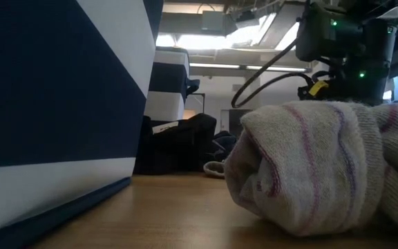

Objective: Sort clothes
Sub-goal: Put the white shirt into the top blue laundry organizer

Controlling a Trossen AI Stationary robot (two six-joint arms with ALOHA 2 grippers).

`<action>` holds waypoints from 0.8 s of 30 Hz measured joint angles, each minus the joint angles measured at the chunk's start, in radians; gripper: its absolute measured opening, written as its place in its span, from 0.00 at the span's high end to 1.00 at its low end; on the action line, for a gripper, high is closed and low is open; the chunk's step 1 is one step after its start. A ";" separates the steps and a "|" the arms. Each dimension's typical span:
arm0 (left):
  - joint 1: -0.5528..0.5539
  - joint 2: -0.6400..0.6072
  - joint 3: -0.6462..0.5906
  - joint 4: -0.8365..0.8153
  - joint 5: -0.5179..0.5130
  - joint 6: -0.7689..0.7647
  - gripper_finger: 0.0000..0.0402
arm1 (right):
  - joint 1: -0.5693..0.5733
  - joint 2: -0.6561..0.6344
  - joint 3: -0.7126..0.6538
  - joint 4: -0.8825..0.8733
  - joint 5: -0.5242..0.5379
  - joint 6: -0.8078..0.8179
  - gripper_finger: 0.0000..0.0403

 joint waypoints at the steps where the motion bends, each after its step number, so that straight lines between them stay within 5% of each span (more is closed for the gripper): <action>1: 0.000 0.000 0.000 0.000 0.000 0.000 0.85 | 0.000 0.006 0.000 0.011 -0.005 0.000 0.02; 8: 0.000 0.000 0.000 0.000 0.000 -0.003 0.85 | 0.001 0.012 0.001 0.023 -0.018 0.024 0.14; 19: 0.000 0.000 0.000 0.000 0.000 -0.003 0.85 | 0.003 0.020 -0.002 0.009 0.085 0.056 0.84; 24: 0.000 0.000 0.000 0.000 0.000 -0.003 0.85 | 0.003 0.021 -0.003 -0.001 0.118 0.052 0.85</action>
